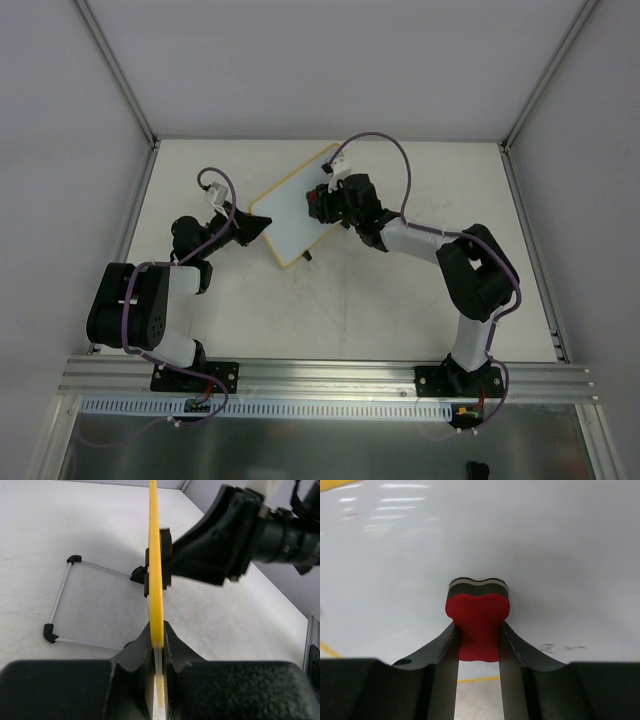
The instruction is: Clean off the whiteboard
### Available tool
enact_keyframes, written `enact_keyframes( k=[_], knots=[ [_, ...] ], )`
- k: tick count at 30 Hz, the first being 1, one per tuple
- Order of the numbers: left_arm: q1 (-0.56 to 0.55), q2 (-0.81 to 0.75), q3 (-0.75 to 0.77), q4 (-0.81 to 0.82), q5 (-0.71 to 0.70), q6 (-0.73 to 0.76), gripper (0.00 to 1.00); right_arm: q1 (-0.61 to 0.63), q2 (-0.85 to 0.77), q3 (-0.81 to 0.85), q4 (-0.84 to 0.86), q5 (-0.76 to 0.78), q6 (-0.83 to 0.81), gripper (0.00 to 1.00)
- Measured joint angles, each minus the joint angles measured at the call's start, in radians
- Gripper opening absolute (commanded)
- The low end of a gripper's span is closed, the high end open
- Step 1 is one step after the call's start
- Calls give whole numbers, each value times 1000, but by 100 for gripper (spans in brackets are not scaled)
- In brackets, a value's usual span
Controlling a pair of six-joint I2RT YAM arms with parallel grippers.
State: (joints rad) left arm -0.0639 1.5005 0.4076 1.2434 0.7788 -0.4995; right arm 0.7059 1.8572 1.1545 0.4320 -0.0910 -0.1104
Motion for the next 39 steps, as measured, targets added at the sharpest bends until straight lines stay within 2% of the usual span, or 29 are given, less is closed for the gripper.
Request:
enact_keyframes(
  k=[7, 13, 20, 34, 39],
  knots=[
    [-2, 0, 0, 5, 10, 0, 0, -203, 45, 0, -5, 2, 26, 0],
    [-2, 1, 0, 8, 14, -5, 0, -234, 69, 2, -17, -15, 90, 0],
    [-2, 1, 0, 9, 14, -7, 0, -210, 71, 0, -15, -11, 153, 0],
    [7, 5, 1, 14, -7, 2, 0, 5, 63, -169, 238, 27, 410, 0],
    [7, 5, 2, 15, -3, 10, 0, -16, 64, -188, 272, -5, 497, 0]
  ],
)
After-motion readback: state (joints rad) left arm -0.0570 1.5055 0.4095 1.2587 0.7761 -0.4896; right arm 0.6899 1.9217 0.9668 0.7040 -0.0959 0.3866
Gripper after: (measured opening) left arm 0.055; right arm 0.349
